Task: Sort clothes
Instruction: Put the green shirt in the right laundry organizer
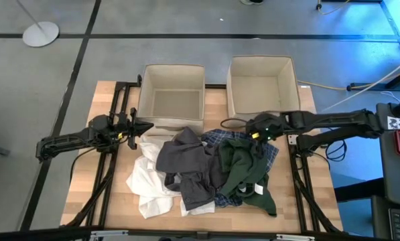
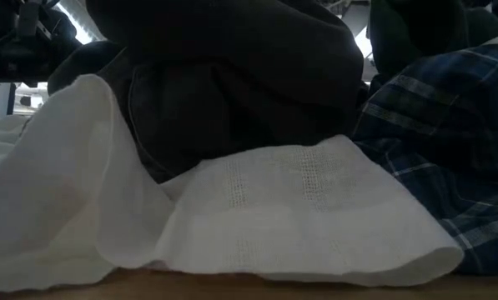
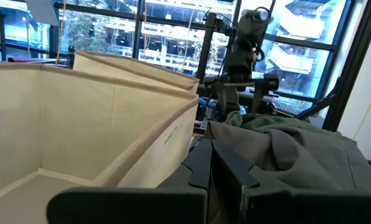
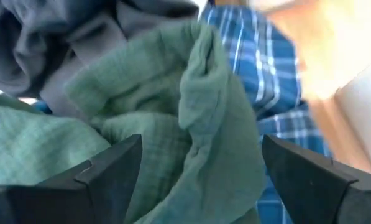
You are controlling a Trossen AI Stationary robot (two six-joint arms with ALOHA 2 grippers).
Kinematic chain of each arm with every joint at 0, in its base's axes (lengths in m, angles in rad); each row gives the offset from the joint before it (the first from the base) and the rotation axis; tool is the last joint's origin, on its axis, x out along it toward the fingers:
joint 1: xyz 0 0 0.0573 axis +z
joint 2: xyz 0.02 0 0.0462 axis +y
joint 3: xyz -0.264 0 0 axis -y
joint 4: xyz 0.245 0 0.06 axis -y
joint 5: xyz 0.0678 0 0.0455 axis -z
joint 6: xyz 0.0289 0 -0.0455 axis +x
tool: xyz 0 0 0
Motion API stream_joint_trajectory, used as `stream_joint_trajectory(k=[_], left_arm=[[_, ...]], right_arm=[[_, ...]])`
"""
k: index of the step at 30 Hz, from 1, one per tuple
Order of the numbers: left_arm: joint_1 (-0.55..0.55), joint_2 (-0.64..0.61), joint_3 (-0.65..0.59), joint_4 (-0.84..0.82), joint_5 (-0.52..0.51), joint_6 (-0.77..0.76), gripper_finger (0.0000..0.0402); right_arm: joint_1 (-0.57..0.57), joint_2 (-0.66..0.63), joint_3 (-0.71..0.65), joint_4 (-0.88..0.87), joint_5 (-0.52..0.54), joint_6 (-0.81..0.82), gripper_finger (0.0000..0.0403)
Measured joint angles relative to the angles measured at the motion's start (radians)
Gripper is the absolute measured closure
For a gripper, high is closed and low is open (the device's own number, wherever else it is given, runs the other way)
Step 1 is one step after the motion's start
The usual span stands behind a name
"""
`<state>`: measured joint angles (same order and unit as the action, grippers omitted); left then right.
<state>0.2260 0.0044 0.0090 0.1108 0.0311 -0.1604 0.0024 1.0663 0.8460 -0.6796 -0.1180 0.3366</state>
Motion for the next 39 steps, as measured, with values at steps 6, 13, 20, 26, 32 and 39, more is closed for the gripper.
stream_joint_trajectory(k=[6, 13, 20, 26, 32, 39], left_arm=[[0.0, 0.0, 0.0, 0.0, -0.002, 0.003, 0.0398], [0.0, 0.0, 0.0, -0.002, -0.007, 0.003, 0.0398], [0.0, 0.0, 0.0, -0.004, -0.009, 0.012, 0.0398], [0.0, 0.0, 0.0, -0.003, -0.009, 0.011, 0.0398], [0.0, 0.0, 0.0, -0.003, -0.009, 0.011, 0.0398], [0.0, 0.0, 0.0, -0.003, -0.01, 0.031, 0.0398]], right_arm=[[0.041, 0.013, -0.02, 0.09, -0.068, 0.026, 0.0068], [0.052, 0.028, -0.02, 0.096, -0.104, 0.107, 0.0068], [0.052, 0.107, -0.02, 0.012, -0.057, 0.123, 0.0068], [0.05, 0.188, -0.02, 0.027, -0.042, 0.053, 0.0068], [0.05, 0.254, -0.02, 0.012, -0.025, 0.034, 0.0068], [0.05, 0.274, -0.02, 0.026, -0.027, 0.004, 0.0125]])
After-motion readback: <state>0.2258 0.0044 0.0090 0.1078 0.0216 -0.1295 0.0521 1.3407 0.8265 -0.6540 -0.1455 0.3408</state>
